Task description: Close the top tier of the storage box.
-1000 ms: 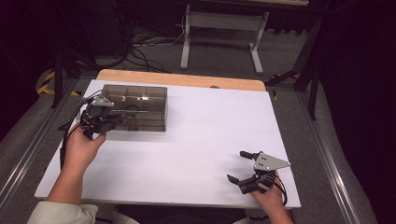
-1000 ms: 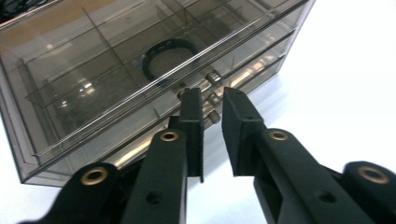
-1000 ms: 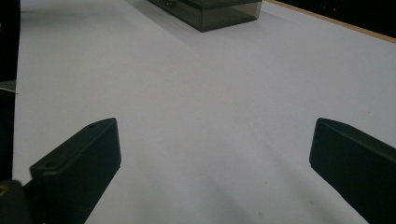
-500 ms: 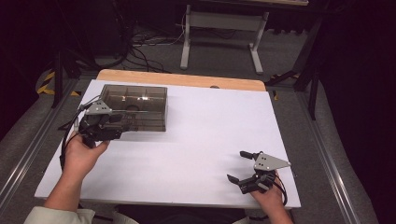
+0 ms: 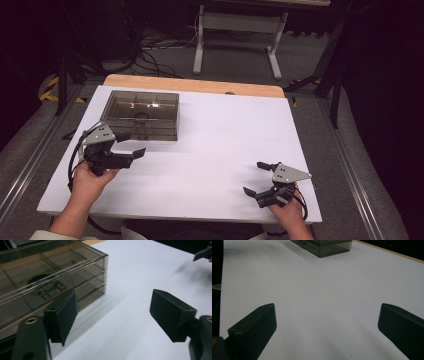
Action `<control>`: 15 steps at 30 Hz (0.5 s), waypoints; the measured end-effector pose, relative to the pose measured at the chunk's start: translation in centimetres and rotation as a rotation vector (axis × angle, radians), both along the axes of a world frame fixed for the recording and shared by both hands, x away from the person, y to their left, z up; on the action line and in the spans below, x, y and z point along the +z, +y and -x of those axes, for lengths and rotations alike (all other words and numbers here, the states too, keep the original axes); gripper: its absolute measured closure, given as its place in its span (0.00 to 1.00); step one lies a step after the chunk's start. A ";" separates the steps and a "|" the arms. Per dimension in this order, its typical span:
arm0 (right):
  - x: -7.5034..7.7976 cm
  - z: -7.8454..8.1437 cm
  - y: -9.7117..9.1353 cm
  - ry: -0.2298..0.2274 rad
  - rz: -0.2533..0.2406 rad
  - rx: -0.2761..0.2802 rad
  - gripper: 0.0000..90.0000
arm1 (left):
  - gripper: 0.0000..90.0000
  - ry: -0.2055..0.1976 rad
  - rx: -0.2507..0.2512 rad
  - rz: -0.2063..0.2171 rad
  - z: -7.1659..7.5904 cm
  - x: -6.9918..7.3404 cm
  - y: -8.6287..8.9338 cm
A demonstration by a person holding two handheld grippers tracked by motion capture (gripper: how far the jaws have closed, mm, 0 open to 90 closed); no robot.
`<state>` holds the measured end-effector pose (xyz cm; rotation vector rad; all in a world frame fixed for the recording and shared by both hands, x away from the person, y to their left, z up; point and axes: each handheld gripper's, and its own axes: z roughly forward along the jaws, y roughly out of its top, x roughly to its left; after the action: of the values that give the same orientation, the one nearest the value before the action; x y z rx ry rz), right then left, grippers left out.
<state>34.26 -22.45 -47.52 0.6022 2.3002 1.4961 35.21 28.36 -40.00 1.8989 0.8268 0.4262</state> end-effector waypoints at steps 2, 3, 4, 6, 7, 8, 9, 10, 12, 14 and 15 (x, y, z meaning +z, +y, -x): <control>0.0 0.0 0.0 0.000 0.000 0.000 0.03 | 0.18 -0.016 -0.007 0.002 0.4 -0.5 -0.1; 0.0 0.0 0.0 -0.001 0.000 0.001 0.03 | 0.16 -0.022 -0.012 -0.002 0.5 -0.7 -0.1; 0.0 0.0 0.0 -0.001 0.000 0.001 0.03 | 0.14 -0.015 -0.026 0.011 0.6 -1.0 0.0; 0.0 0.0 0.0 -0.001 -0.001 0.002 0.03 | 0.12 -0.010 -0.043 0.031 0.9 -1.6 0.0; 0.0 0.0 0.0 -0.001 -0.001 0.002 0.03 | 0.11 -0.023 -0.052 0.031 1.1 -2.0 0.0; 0.0 0.0 0.0 -0.001 -0.001 0.002 0.03 | 0.09 -0.028 -0.062 0.030 1.2 -2.2 0.0; 0.0 0.0 0.0 -0.001 -0.001 0.002 0.03 | 0.08 -0.020 -0.072 0.050 1.4 -2.6 0.0; 0.0 0.0 0.0 -0.001 -0.002 0.003 0.03 | 0.08 -0.042 -0.068 0.055 1.6 -2.8 0.0; 0.0 0.0 0.0 -0.001 -0.002 0.003 0.03 | 0.08 -0.052 -0.074 0.068 1.8 -3.4 0.0; 0.0 0.0 0.0 0.000 -0.003 0.003 0.03 | 0.08 -0.066 -0.072 0.075 2.0 -3.8 0.0; 0.0 0.1 0.0 0.001 -0.004 0.003 0.03 | 0.08 -0.068 -0.079 0.085 2.2 -4.0 0.1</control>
<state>34.21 -22.48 -47.50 0.6011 2.3002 1.5018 33.04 28.42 -44.04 1.8221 0.7118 0.3991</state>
